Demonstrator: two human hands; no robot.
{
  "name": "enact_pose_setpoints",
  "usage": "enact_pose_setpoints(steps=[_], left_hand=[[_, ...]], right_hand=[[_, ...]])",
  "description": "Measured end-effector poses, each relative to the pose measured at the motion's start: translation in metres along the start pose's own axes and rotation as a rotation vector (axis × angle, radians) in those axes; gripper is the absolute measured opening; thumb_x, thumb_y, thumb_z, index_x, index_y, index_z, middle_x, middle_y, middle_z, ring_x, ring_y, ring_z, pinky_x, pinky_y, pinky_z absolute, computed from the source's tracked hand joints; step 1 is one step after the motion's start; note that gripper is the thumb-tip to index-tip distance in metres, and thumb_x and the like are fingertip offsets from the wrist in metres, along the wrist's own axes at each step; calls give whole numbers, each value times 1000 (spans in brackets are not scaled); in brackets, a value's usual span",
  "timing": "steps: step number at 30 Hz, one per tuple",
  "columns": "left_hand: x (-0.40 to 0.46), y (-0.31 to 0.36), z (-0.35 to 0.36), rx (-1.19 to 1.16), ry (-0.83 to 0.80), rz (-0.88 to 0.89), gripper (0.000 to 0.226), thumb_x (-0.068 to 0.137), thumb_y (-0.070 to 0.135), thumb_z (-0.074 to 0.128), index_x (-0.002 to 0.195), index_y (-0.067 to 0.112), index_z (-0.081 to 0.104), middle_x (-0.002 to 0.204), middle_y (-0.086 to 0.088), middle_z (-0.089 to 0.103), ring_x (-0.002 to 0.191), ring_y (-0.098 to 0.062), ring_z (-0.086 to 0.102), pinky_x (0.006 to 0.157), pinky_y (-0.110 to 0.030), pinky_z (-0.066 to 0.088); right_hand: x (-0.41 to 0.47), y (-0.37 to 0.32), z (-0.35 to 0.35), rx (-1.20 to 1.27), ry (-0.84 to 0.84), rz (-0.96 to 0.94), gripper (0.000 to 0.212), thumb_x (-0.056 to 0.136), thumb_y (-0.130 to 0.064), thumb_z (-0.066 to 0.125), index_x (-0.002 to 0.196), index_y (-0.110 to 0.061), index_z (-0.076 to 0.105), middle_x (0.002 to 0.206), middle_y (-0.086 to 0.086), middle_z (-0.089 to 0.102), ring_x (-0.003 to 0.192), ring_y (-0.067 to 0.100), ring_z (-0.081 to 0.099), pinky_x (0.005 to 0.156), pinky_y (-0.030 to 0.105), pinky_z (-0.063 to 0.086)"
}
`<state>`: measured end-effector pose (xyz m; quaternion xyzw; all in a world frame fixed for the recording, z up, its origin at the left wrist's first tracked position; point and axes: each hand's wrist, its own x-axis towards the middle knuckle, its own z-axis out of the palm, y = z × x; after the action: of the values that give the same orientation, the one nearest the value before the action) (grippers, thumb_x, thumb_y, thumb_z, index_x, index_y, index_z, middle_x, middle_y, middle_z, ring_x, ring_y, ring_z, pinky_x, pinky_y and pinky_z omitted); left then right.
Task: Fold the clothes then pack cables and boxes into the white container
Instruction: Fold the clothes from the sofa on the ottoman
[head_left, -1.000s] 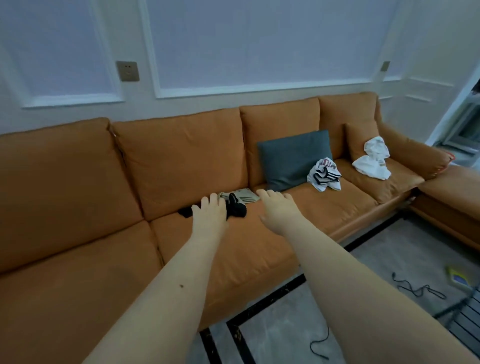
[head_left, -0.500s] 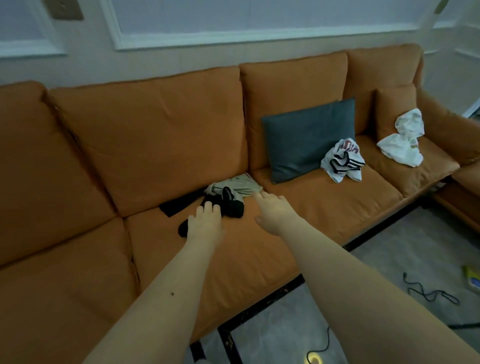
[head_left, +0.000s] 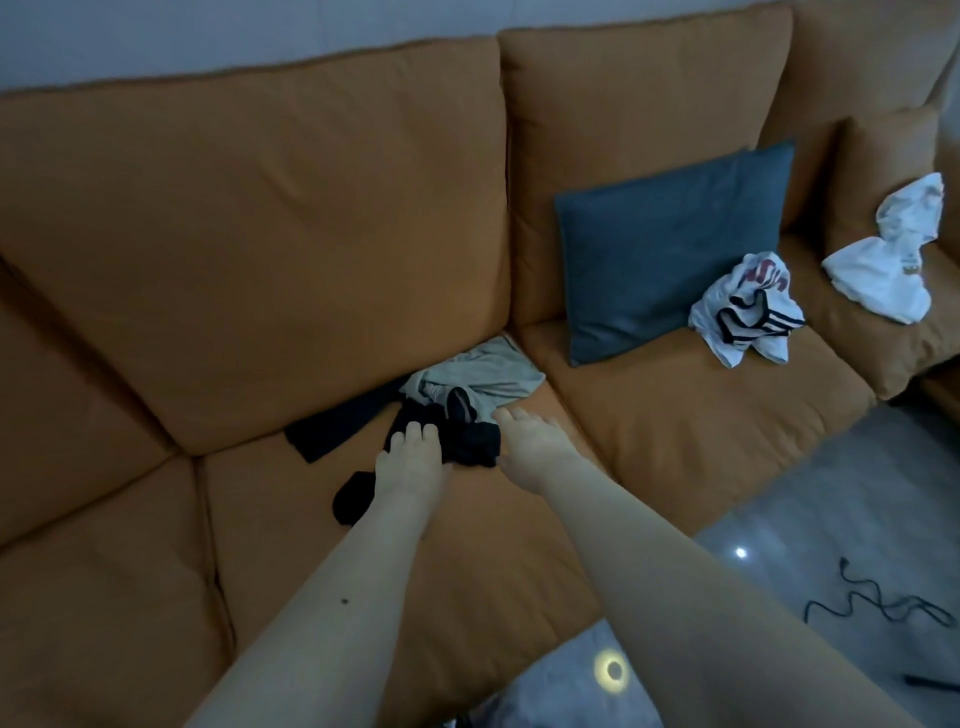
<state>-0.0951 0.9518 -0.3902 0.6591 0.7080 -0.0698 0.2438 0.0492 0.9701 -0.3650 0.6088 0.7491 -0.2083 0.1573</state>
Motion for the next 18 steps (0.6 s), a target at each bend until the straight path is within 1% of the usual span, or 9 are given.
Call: enact_pose_setpoints(steps=[2,6,8,10,14,16,18], left_hand=[[16,-5,8,20,-39,-12,54,94,28,50,142,10,31,146,-12,33,133,-28,37,107,-40,38],[66,-14,20,24,-80,-46,61,95,30,49,147,14,21,146,-9,30,131,-27,36,105,-38,39],[86,-17,31,20,-111,-62,63,95,30,49,148,15,18,146,-8,30,130,-26,36,105,-37,40],[107,-20,45,22,-151,-91,65,96,32,48,149,17,14,146,-7,29,129,-25,35,104,-37,40],[147,-25,72,-23,-185,-148,72,94,31,51,151,19,8,150,-6,25,136,-26,30,106,-39,39],[166,-28,87,-51,-194,-184,78,93,32,54,151,21,3,153,-6,22,139,-28,27,107,-41,38],[182,-31,101,-91,-226,-243,86,92,34,56,151,27,-6,157,-8,11,141,-31,23,109,-45,36]], right_hand=[[20,2,6,20,-37,5,52,94,-20,51,141,-14,30,141,9,41,130,28,40,108,40,31],[73,7,15,42,-95,5,45,92,-18,51,134,-14,35,135,10,45,125,28,43,105,39,31],[96,11,24,38,-107,-2,48,91,-17,51,136,-14,34,136,10,45,126,28,42,104,37,32],[122,15,34,29,-125,-8,55,90,-16,52,140,-14,29,140,10,42,129,27,40,106,37,31],[169,22,54,44,-155,-5,67,90,-16,55,147,-17,20,148,10,32,137,30,32,111,41,28],[192,25,66,60,-189,12,79,88,-21,59,150,-21,9,154,12,20,140,32,26,113,45,27],[211,28,79,80,-234,36,97,85,-30,65,151,-26,-7,159,12,4,143,34,20,114,48,25]])
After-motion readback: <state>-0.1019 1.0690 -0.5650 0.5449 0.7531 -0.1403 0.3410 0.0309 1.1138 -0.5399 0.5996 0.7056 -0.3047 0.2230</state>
